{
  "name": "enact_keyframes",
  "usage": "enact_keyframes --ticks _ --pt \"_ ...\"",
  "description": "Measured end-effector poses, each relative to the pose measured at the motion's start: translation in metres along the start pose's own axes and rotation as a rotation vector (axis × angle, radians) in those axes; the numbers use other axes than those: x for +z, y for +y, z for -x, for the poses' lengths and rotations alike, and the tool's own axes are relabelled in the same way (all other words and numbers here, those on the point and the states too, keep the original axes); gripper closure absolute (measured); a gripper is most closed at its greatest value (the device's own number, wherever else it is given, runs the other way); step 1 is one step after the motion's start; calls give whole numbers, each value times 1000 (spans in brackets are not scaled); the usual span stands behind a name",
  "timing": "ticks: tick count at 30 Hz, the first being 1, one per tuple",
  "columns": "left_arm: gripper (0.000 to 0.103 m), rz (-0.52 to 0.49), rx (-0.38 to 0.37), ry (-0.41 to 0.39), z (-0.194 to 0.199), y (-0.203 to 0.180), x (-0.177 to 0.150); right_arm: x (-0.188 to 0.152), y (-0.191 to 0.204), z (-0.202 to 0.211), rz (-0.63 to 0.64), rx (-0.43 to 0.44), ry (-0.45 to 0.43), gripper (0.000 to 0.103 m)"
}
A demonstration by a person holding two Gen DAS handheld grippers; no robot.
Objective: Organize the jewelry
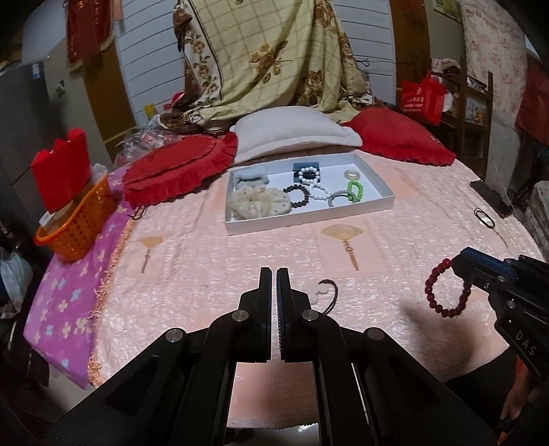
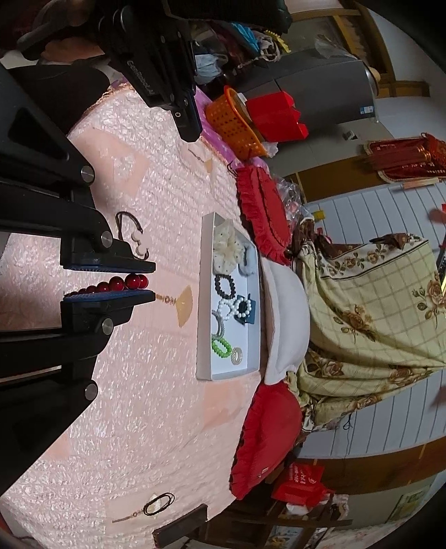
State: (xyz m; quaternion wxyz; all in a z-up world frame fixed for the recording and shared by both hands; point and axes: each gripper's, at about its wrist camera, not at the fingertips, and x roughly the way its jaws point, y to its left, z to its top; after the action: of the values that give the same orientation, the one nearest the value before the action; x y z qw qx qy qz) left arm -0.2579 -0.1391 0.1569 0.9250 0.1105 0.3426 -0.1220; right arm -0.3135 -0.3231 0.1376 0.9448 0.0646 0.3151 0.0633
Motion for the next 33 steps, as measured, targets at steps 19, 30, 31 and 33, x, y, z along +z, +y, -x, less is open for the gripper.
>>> enact_keyframes --ticks 19,30,31,33 --pt "102 11 15 8 5 2 -2 0 10 0 1 34 4 94" --pt "102 -3 10 38 -8 -5 -3 -5 0 -12 -32 47 31 94" --pt "102 -3 9 41 -10 -6 -3 -5 -2 -14 -36 49 34 94" --pt "102 -4 7 47 -13 -7 -2 -5 -4 -16 -40 51 39 94"
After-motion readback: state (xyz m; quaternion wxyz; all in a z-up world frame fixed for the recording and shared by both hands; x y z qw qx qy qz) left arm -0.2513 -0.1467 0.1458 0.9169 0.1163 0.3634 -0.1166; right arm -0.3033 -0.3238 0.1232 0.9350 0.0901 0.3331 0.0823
